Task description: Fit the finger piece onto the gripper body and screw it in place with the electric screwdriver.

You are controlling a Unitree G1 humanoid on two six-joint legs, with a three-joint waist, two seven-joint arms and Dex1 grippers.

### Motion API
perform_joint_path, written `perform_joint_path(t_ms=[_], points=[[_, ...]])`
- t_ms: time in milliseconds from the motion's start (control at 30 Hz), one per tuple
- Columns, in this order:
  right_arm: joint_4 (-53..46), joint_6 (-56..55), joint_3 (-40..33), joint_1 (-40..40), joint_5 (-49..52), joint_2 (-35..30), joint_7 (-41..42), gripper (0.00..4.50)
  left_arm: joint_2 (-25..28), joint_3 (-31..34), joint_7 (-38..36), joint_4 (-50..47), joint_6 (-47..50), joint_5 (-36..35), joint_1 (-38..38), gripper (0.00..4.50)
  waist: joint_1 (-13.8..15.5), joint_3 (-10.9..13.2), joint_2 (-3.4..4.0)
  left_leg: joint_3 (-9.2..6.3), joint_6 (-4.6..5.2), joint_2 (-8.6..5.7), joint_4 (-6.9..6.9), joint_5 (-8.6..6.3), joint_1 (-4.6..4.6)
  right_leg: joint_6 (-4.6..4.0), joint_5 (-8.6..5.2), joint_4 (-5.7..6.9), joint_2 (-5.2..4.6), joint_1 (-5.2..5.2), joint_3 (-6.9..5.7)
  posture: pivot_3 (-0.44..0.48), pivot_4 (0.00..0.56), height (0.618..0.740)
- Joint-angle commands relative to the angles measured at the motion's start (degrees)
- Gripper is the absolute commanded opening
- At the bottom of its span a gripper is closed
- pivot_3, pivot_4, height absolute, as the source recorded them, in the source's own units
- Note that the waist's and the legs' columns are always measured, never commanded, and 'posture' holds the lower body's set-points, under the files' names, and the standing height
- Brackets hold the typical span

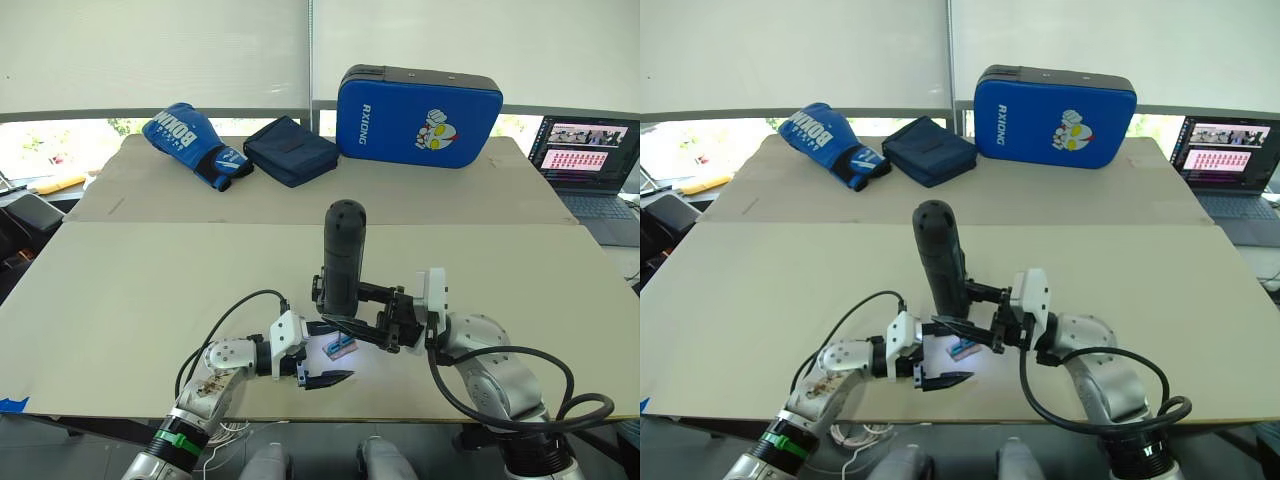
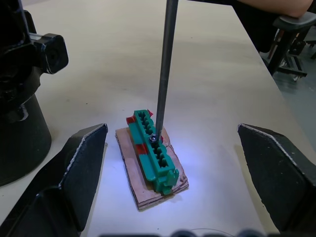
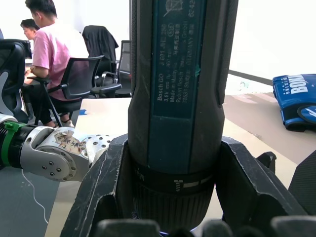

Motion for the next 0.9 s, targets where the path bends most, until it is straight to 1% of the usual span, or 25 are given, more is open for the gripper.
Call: perform_joint_path(t_ms=[33, 900], points=[[-1.40, -2.50, -0.80, -0.15, 0.49, 0.34, 0.32, 1.92, 0.28, 0.22, 0.99, 1.61, 2.03, 0.60, 0.88, 4.45, 0.00, 0.00, 0.00, 0.00, 0.00, 0.00, 0.00, 0.00, 0.00, 0.00, 0.00, 0.00, 0.00, 0.00, 0.00, 0.000, 0.150, 0.740], [-2.35, -0.62, -1.65, 0.46, 3.30, -0.55, 1.65, 1.92, 0.37, -0.09, 1.17, 0.32, 3.13, 0.66, 1.43, 4.45, -0.01, 0.00, 0.00, 0.00, 0.00, 0.00, 0.00, 0.00, 0.00, 0.00, 0.00, 0.00, 0.00, 0.00, 0.00, 0.000, 0.150, 0.740]])
